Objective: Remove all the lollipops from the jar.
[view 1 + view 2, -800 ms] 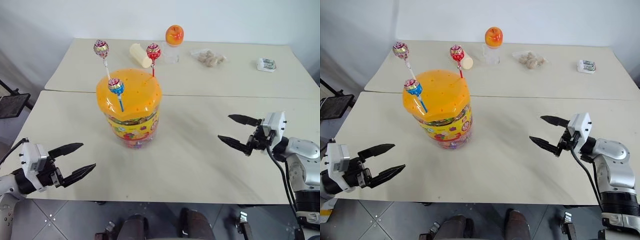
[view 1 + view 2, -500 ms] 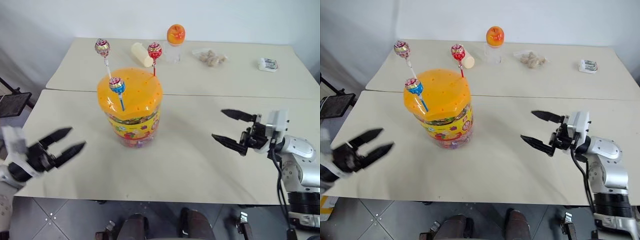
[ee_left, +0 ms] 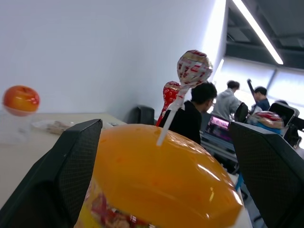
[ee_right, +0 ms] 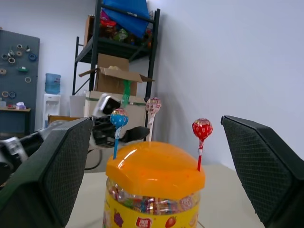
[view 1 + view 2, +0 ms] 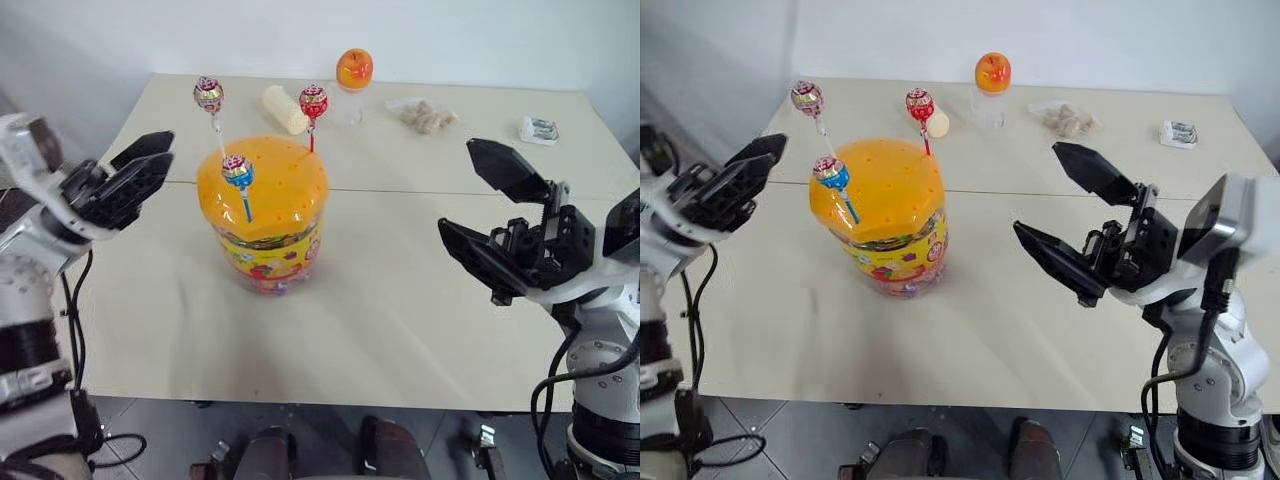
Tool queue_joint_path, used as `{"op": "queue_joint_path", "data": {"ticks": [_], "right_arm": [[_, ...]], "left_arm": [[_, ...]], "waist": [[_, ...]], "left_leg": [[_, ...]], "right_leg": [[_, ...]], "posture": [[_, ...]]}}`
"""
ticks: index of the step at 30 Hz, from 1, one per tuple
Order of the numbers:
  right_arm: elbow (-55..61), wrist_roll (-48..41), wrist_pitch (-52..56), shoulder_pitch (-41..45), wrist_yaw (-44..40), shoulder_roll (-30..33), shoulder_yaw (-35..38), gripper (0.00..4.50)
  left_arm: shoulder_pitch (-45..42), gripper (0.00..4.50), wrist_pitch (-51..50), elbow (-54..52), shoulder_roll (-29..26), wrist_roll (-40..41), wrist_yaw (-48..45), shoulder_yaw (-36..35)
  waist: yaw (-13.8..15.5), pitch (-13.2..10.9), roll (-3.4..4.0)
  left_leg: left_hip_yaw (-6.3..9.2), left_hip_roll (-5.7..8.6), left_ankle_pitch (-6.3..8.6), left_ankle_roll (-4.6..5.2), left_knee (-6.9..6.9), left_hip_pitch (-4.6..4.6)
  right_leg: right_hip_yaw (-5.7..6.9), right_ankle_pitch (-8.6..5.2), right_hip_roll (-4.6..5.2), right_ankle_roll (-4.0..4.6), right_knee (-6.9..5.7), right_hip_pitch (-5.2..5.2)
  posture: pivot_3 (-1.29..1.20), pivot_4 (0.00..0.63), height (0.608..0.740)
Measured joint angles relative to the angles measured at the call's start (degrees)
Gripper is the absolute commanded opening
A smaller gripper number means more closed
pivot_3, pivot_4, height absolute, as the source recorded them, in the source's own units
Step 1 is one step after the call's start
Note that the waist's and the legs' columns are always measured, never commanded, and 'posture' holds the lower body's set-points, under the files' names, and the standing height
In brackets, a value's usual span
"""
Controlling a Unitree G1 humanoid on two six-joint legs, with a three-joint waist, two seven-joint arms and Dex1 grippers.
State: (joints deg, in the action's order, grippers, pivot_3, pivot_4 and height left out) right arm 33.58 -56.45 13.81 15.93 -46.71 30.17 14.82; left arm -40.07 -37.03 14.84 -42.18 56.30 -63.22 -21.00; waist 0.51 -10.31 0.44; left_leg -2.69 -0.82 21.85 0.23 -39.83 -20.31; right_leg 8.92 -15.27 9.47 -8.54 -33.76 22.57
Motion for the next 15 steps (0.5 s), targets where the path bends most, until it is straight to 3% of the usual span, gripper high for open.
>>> {"op": "queue_joint_path", "data": {"ticks": [3, 5, 15], "right_arm": [[0.0, 1.3, -0.3, -0.1, 0.8, -1.0, -0.9, 4.50], [0.0, 2.1, -0.5, -0.1, 1.4, -1.6, -1.0, 4.50], [0.0, 4.1, -1.6, 0.1, 2.6, -3.0, -1.1, 4.50]], "left_arm": [[-3.9, 4.49, 0.5, 3.0, 1.8, -2.2, -2.6, 2.5], [-5.4, 4.10, 1.0, 4.2, 2.3, -3.4, -4.0, 3.6], [-7.4, 1.23, 1.1, 6.5, 3.3, -4.8, -8.2, 4.0]], "waist": [[-0.6, 0.0, -0.01], [-0.9, 0.0, -0.01], [-0.6, 0.0, -0.02]], "left_leg": [[-0.03, -0.01, 0.00, 0.00, 0.00, 0.00], [-0.11, -0.02, 0.00, 0.00, 0.00, 0.00], [-0.10, -0.04, 0.00, 0.01, -0.06, -0.02]], "right_leg": [[0.00, 0.00, -0.01, 0.00, -0.01, 0.02], [-0.01, 0.00, -0.01, 0.00, -0.02, 0.06], [-0.02, 0.00, -0.01, 0.00, -0.04, 0.08]], "posture": [[0.00, 0.150, 0.740], [0.00, 0.150, 0.740], [0.00, 0.150, 0.740]]}}
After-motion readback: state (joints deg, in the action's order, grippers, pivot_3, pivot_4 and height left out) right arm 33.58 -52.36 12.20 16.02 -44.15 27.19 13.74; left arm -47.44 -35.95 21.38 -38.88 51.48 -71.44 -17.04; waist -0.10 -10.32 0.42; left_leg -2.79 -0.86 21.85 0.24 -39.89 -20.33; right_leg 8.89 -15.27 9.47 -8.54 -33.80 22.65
